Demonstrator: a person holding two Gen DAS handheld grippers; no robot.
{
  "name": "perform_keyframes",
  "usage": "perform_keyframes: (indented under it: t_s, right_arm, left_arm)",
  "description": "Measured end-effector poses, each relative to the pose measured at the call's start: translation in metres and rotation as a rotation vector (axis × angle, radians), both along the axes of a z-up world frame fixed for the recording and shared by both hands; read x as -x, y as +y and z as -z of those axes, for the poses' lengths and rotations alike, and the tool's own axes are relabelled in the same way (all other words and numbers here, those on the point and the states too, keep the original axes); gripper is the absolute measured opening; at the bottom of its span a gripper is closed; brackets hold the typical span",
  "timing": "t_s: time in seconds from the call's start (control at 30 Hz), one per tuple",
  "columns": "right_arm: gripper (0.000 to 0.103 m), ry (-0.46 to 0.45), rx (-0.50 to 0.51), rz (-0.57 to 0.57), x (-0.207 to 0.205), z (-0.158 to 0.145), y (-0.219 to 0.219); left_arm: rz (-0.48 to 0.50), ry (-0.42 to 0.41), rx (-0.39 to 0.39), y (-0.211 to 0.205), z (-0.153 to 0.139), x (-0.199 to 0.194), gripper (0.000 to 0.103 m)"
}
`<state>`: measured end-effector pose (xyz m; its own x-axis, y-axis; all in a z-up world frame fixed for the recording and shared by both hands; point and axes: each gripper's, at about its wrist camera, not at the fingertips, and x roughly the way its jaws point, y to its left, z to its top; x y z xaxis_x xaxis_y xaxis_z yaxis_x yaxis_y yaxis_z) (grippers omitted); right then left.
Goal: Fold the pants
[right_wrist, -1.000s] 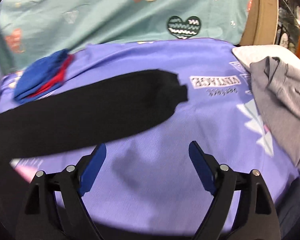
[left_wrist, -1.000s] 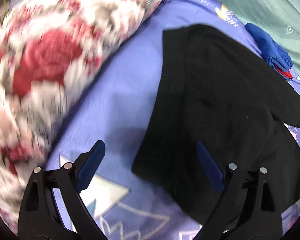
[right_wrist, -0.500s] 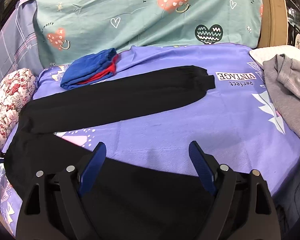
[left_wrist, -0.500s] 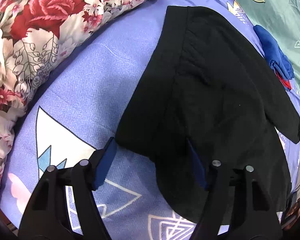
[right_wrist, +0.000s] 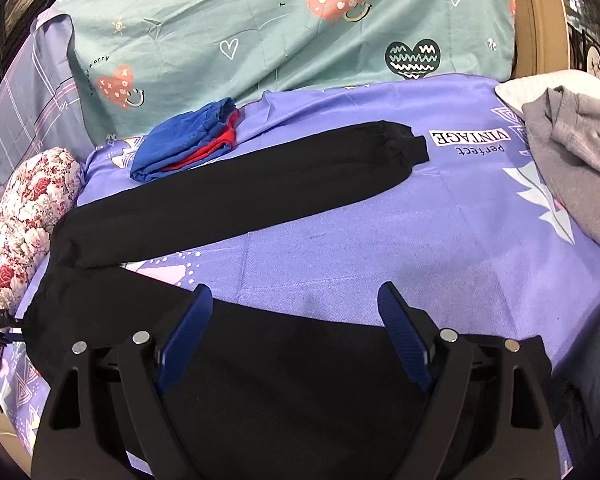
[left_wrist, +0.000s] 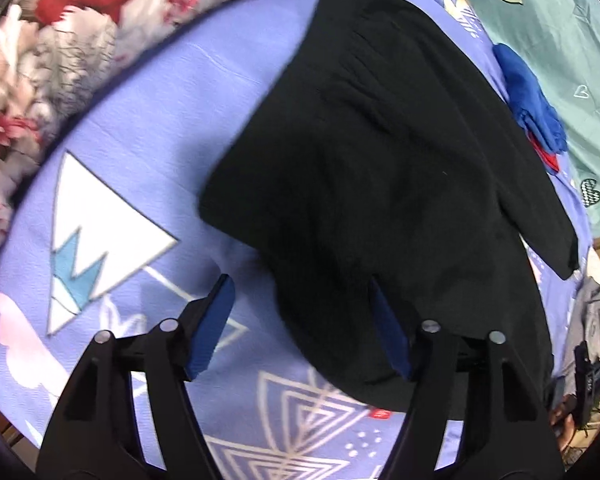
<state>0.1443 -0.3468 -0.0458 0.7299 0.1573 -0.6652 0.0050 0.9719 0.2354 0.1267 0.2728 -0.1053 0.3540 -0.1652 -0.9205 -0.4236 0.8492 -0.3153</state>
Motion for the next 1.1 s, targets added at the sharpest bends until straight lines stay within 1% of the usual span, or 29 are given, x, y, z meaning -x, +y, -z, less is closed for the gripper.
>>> perform_keyframes:
  t_s: [0.03,0.1,0.2,0.3,0.4,0.47,0.53,0.6,0.7,0.77,0.8,0.87,0.9,0.97,1.0,1.03,1.1]
  right_arm:
    - [0.085,0.000,-0.001,-0.001,0.000,0.000,0.001]
    - [0.085,-0.003,-0.002,-0.009,0.002,-0.001,0.004]
    - [0.085,-0.016,-0.001,-0.019,0.005,-0.004,0.007]
    - [0.085,-0.021,0.004,-0.022,0.008,-0.004,0.006]
    - [0.085,0.003,0.013,-0.021,0.007,0.001,0.004]
    - [0.085,0.050,0.004,-0.033,0.007,0.009,0.001]
    - [0.085,0.093,-0.005,-0.061,0.011,0.017,-0.001]
    - [0.085,0.147,0.017,-0.099,0.020,0.027,-0.005]
    - [0.085,0.207,0.084,-0.100,0.036,0.039,-0.015]
    - [0.085,0.234,0.094,-0.079,0.047,0.045,-0.026]
    - [0.085,0.244,0.091,-0.065,0.052,0.047,-0.031]
    - [0.085,0.256,0.090,-0.030,0.060,0.049,-0.042]
    - [0.085,0.259,0.094,-0.014,0.062,0.049,-0.047]
    - [0.085,0.275,0.096,0.006,0.064,0.050,-0.055]
    - [0.085,0.286,0.091,0.005,0.063,0.052,-0.056]
    - [0.085,0.297,0.084,-0.005,0.062,0.053,-0.057]
    - [0.085,0.342,0.101,-0.027,0.059,0.061,-0.057]
  left_arm:
    - [0.004,-0.001,0.008,-0.002,0.002,-0.003,0.049]
    - [-0.008,0.011,0.013,-0.003,0.009,-0.011,0.026]
    - [-0.033,-0.007,0.007,-0.003,0.011,-0.015,0.016]
    - [-0.013,-0.018,-0.062,-0.011,0.006,-0.013,0.014]
    - [-0.020,-0.055,-0.097,-0.015,-0.008,-0.004,0.012]
    - [-0.029,-0.102,-0.105,-0.016,-0.026,0.011,0.012]
    - [-0.016,-0.141,-0.118,-0.017,-0.043,0.024,0.012]
    - [0.000,-0.155,-0.139,-0.020,-0.052,0.034,0.012]
    - [0.019,-0.146,-0.181,-0.024,-0.053,0.043,0.012]
    - [0.005,-0.130,-0.167,-0.019,-0.044,0.044,0.012]
    - [-0.010,-0.111,-0.152,-0.014,-0.035,0.044,0.013]
    - [-0.019,-0.061,-0.140,-0.005,-0.016,0.045,0.015]
    - [-0.020,-0.039,-0.155,-0.005,-0.008,0.044,0.023]
    - [-0.013,-0.032,-0.196,-0.010,-0.007,0.041,0.037]
    - [-0.010,-0.025,-0.239,-0.011,-0.010,0.043,0.060]
    - [-0.005,-0.028,-0.276,-0.013,-0.015,0.045,0.074]
    - [0.031,-0.061,-0.336,-0.017,-0.029,0.051,0.076]
